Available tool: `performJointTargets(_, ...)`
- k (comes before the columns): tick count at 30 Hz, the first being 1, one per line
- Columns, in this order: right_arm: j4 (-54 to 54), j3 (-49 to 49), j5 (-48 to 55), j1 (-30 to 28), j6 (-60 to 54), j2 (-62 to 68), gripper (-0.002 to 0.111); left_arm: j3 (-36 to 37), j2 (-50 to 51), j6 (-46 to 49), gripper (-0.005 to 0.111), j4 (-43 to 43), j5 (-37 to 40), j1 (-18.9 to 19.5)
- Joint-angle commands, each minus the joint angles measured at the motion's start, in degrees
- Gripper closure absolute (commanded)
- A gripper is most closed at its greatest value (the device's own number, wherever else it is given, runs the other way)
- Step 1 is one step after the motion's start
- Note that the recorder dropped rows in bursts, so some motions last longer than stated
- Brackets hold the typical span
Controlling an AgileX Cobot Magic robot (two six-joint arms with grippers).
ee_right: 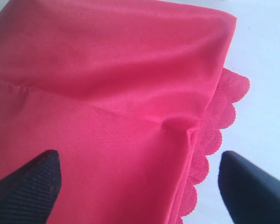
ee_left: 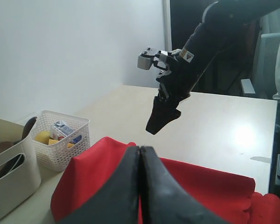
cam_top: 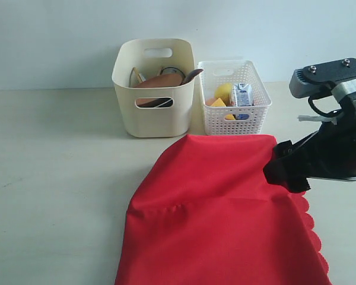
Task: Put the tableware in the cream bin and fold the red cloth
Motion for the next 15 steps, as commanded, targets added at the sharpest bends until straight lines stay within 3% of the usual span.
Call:
performJointTargets(1, 0.3, 0.4, 0.4, -0.2, -0.5, -0.6, 0.022, 0.3, -0.2, 0.2, 0.107, 0.2, 0.0, 0.0)
performJointTargets(15, 6.2, 1.3, -1.3, -0.2, -5.9, -0.6, 0.022, 2.5, -0.2, 0.2, 0.107, 0.2, -0.2, 0.0)
